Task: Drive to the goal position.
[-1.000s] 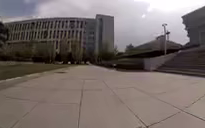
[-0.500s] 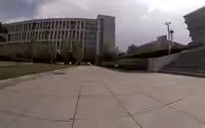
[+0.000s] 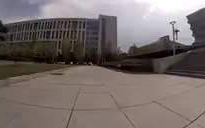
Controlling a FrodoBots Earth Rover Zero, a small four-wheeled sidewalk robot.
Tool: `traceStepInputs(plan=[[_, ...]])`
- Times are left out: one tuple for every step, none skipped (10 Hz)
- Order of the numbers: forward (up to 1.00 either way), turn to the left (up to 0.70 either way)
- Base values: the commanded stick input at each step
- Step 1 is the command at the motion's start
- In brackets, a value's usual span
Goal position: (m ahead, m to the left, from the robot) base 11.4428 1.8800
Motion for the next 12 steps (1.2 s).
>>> traceStepInputs(plan=[[1.00, 0.00], [1.00, 0.00], [1.00, 0.00], [1.00, 0.00], [1.00, 0.00], [1.00, 0.00], [1.00, 0.00], [1.00, 0.00], [1.00, 0.00], [1.00, 0.00], [1.00, 0.00], [1.00, 0.00]])
